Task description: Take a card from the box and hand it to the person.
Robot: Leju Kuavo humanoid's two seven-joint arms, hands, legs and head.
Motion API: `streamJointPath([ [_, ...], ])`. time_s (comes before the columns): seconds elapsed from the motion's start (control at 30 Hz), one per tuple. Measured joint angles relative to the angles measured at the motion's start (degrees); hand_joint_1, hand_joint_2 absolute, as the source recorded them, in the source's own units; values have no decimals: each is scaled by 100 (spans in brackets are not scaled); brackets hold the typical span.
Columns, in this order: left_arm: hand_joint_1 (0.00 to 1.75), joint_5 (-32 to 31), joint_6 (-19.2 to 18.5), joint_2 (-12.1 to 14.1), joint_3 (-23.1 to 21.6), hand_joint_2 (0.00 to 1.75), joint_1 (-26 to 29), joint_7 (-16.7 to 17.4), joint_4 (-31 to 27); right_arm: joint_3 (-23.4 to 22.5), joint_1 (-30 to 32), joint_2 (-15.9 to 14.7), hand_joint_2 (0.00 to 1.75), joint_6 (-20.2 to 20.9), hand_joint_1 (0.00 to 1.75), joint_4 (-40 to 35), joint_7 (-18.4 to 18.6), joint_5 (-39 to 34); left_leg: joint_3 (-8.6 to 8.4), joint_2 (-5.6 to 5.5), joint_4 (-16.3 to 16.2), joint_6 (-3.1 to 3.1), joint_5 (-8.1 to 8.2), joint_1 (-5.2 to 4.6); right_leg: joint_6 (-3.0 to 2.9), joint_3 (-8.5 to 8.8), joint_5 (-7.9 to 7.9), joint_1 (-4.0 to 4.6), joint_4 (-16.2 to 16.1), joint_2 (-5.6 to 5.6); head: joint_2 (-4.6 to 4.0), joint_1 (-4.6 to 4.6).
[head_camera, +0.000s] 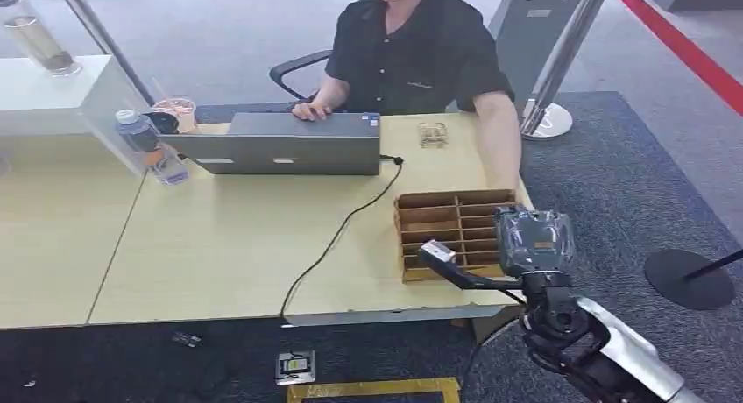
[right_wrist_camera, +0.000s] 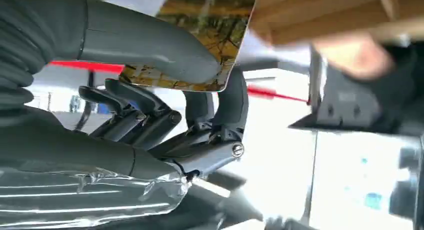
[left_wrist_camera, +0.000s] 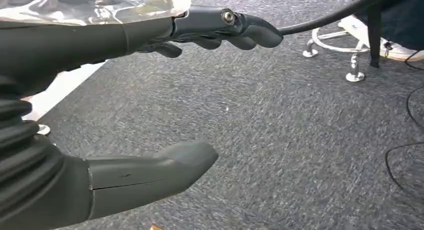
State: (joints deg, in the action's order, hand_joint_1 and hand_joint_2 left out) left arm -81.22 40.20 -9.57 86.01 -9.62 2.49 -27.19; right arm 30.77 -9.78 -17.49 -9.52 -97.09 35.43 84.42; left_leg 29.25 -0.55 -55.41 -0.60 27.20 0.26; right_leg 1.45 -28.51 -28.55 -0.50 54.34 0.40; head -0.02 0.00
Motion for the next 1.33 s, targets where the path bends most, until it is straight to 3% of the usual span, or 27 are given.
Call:
streamJointPath([
  [0.23, 0, -13, 0, -37, 0, 175, 5, -44, 0, -81, -21, 0, 175, -847, 175, -565, -185, 432, 1, 0, 1, 0, 0, 1, 0, 2, 0, 1, 1, -1, 0, 0],
  [0.53, 0, -96, 0, -94, -50, 175, 1, -116, 0, -98, -653, 2, 175, -1140, 175, -286, -483, 71, 1, -4, 0, 0, -1, 0, 1, 9, 2, 0, 1, -1, 0, 4],
  [0.73, 0, -76, 0, -125, -159, 175, 14, -218, 0, -77, -1525, 83, 175, -1636, 175, 911, -721, -180, 7, -7, 0, 1, -3, 0, 4, 5, 5, 0, 2, -5, 0, 17],
  [1.03, 0, -22, 0, -170, -251, 175, 24, -258, 0, 50, -2517, 356, 175, -1754, 175, 2781, -922, -283, 8, -12, 0, 0, -5, 0, 4, 4, 5, 1, 3, -9, 0, 2],
  [1.07, 0, -20, 0, -177, -251, 175, 24, -258, 2, 68, -2588, 405, 175, -1759, 169, 2961, -920, -283, 8, -12, 0, 0, -5, 0, 4, 4, 4, 1, 3, -8, 0, 4],
  [1.13, 0, -17, 2, -186, -254, 175, 24, -269, 2, 114, -2720, 494, 175, -1778, 0, 3333, -909, -283, 8, -13, 0, 0, -5, 1, 4, 3, 4, 1, 3, -8, 0, 0],
  [1.33, 0, -7, 2, -186, -254, 175, 26, -304, 0, 227, -2879, 603, 175, -1781, 0, 4020, -824, -232, 8, -14, 0, 0, -5, 1, 4, 3, 4, 0, 3, -9, 0, 4],
])
